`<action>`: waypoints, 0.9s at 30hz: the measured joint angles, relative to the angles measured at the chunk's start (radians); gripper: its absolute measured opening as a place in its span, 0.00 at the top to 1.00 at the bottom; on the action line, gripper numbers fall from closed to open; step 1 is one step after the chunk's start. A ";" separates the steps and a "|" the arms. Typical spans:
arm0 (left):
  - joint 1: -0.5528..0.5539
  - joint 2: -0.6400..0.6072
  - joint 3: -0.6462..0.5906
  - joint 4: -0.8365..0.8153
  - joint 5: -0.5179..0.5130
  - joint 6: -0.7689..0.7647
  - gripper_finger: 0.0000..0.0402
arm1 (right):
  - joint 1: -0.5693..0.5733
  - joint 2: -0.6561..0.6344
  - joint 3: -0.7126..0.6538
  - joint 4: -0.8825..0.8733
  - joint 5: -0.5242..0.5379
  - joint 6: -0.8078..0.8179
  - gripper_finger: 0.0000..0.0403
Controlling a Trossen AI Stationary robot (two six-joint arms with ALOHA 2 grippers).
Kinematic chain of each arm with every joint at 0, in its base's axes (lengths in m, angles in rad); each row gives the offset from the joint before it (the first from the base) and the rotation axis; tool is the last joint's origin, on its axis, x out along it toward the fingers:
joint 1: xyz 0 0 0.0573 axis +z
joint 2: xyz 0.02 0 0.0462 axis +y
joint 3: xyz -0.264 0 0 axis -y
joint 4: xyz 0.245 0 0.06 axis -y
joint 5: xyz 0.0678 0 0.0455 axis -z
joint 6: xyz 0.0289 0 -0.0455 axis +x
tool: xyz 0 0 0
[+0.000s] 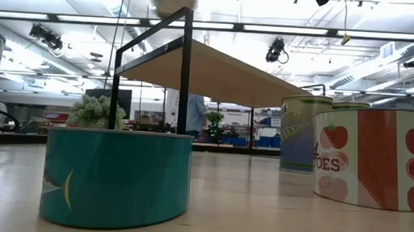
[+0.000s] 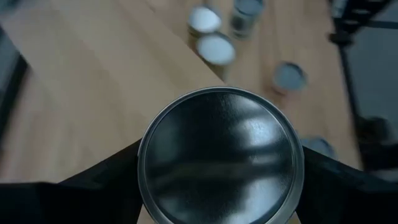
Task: Pick and place cans onto a shelf
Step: Put the canned peaches on the shelf
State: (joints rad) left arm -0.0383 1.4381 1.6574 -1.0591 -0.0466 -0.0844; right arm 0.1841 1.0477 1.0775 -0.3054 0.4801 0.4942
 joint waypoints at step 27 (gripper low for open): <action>0.212 0.299 0.301 0.022 0.016 0.368 0.21 | -0.059 0.209 0.000 0.092 0.111 -0.376 0.07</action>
State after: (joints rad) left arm 0.1734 1.7370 1.9581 -1.0368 -0.0307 0.2832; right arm 0.1253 1.2562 1.0771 -0.2131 0.5912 0.1183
